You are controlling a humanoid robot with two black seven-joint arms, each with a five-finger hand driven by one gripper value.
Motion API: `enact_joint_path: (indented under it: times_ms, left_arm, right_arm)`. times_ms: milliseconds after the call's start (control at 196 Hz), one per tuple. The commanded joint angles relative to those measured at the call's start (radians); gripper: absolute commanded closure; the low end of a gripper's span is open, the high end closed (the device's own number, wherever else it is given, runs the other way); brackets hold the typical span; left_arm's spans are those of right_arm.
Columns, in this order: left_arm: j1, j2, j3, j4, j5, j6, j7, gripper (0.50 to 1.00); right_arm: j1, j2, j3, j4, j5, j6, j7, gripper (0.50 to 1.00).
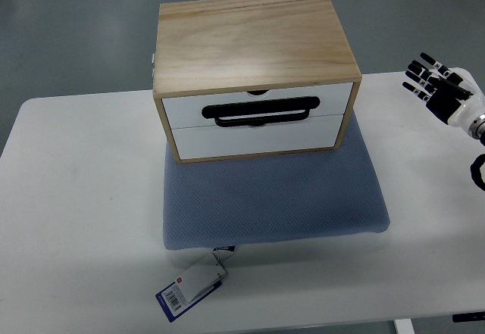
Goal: Open wood drawer with right hand
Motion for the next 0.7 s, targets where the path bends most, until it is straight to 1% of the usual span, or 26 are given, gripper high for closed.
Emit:
enact_joint_path:
  times_ms: [0, 693]
  left_arm:
    - [0.000, 0.000, -0.001, 0.000, 0.000, -0.002, -0.001, 0.500]
    - [0.000, 0.000, -0.001, 0.005, 0.000, 0.003, 0.000, 0.500]
  right_arm:
    - [0.000, 0.000, 0.000, 0.000, 0.000, 0.001, 0.000, 0.566]
    - [0.003, -0.006, 0.003, 0.002, 0.000, 0.005, 0.000, 0.566]
